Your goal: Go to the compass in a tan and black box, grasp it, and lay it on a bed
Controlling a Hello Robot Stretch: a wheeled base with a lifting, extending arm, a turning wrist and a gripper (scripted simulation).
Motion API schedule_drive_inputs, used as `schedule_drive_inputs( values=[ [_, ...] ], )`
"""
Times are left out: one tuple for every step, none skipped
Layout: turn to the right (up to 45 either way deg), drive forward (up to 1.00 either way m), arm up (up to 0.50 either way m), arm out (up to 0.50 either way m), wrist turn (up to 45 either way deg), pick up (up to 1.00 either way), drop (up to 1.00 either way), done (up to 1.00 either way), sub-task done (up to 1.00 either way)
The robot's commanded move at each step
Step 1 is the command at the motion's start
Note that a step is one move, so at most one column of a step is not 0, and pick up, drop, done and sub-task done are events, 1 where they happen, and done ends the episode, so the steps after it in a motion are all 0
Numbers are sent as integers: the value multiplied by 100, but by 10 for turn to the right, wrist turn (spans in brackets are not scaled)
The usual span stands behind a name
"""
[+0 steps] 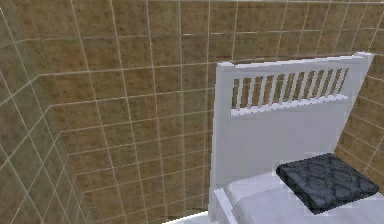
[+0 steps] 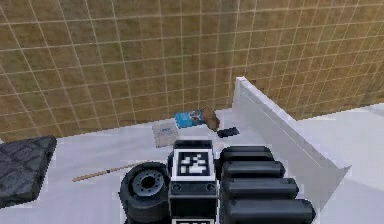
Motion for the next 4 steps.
schedule_drive_inputs(
  values=[
    [0,0,0,48,0,0,0,0,0],
    [0,0,0,0,450,0,0,0,0],
    [0,0,0,0,60,0,0,0,0],
    [0,0,-32,0,0,0,0,0,0]
  ],
)
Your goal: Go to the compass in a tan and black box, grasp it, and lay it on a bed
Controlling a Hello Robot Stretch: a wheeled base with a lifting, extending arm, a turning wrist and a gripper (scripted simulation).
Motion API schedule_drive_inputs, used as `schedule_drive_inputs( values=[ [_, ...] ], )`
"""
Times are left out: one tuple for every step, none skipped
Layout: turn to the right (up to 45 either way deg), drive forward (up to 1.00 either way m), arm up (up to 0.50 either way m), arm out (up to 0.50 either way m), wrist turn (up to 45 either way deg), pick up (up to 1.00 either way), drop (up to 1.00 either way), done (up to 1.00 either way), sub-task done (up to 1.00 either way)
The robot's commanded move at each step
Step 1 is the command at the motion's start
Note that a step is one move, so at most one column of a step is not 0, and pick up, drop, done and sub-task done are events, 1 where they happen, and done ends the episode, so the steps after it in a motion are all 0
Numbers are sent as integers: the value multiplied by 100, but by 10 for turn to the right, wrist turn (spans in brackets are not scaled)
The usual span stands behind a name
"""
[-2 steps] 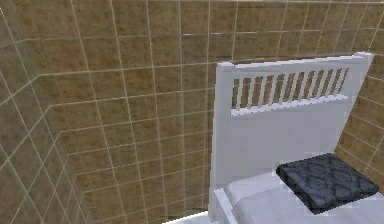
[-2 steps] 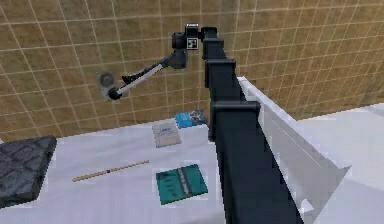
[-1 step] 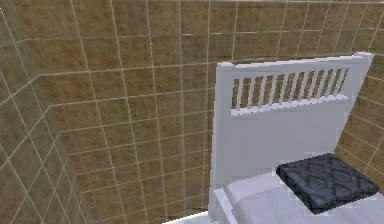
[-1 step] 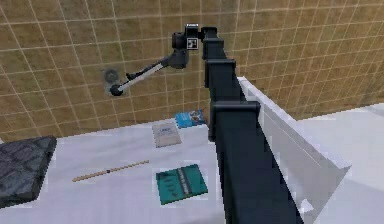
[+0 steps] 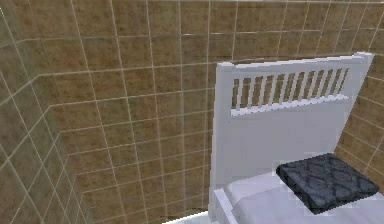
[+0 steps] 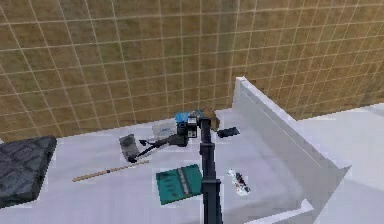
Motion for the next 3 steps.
schedule_drive_inputs(
  values=[
    [0,0,-32,0,0,0,0,0,0],
    [0,0,0,0,0,0,100,0,0],
    [0,0,10,0,0,0,0,0,0]
  ],
)
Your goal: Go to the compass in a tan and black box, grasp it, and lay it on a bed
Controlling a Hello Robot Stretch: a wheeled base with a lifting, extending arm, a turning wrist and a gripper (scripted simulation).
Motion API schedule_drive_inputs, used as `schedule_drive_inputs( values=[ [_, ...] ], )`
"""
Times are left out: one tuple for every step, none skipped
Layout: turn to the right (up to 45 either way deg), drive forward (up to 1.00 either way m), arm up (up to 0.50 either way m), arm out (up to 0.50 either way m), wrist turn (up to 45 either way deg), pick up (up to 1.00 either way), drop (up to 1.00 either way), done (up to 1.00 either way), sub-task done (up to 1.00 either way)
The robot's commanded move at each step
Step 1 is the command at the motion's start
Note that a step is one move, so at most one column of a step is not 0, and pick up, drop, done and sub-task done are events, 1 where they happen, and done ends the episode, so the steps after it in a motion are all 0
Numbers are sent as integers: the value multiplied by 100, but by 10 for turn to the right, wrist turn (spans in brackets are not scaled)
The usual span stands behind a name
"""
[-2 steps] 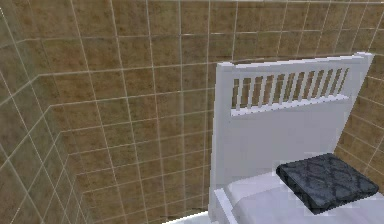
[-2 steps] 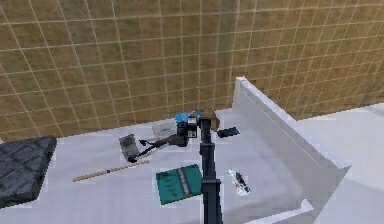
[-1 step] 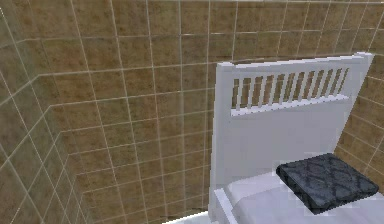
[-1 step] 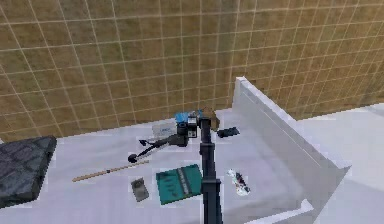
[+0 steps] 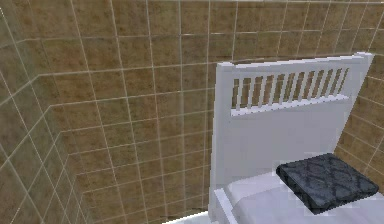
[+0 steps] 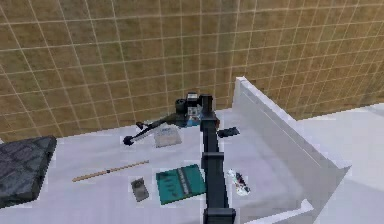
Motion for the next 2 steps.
schedule_drive_inputs(
  values=[
    [0,0,0,-8,0,0,0,0,0],
    [0,0,0,0,0,0,0,100,0]
  ],
)
